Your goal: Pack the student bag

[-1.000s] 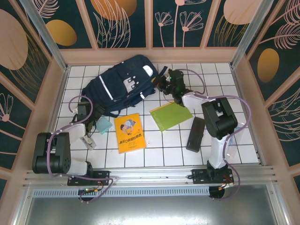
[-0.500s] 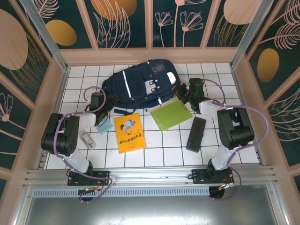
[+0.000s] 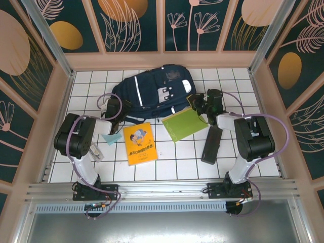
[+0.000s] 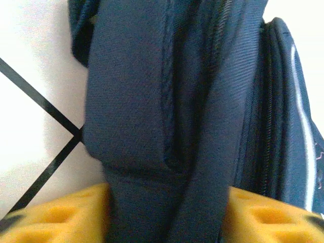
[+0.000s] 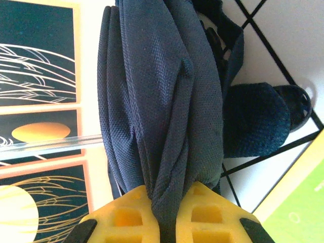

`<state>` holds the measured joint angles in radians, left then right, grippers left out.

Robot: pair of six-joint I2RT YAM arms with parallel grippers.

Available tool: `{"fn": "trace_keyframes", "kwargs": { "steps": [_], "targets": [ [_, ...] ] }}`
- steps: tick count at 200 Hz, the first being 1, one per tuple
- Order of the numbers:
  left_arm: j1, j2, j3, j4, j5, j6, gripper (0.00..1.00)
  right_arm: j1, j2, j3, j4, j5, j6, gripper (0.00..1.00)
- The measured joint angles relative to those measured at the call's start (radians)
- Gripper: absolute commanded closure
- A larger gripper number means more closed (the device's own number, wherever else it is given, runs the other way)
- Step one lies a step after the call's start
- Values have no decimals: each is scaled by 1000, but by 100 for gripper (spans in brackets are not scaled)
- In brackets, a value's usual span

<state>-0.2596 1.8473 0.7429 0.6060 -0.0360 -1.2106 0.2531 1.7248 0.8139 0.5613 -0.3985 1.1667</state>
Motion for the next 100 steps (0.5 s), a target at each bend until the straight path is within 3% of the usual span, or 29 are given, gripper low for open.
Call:
{"fn": "trace_keyframes", "kwargs": {
  "steps": [13, 26, 33, 47, 54, 71, 100],
  "targets": [
    [-6, 13, 6, 16, 9, -14, 100, -1, 0, -2, 3, 1, 2, 100],
    [-6, 12, 9, 28, 22, -29, 100, -6, 0, -2, 4, 5, 0, 91],
    [-6, 12, 11, 30, 29, -43, 100, -9, 0, -2, 3, 8, 0, 80],
    [-8, 2, 11, 28, 39, -76, 100, -11, 0, -2, 0, 8, 0, 46],
    [-10, -7, 11, 25, 39, -95, 100, -11, 0, -2, 1, 7, 4, 37],
    [-27, -37, 16, 2, 34, -141, 100, -2, 4, -2, 2, 12, 6, 29],
    [-61, -78, 40, -14, 12, -230, 100, 34, 46, -2, 24, 35, 17, 26]
  ]
}}
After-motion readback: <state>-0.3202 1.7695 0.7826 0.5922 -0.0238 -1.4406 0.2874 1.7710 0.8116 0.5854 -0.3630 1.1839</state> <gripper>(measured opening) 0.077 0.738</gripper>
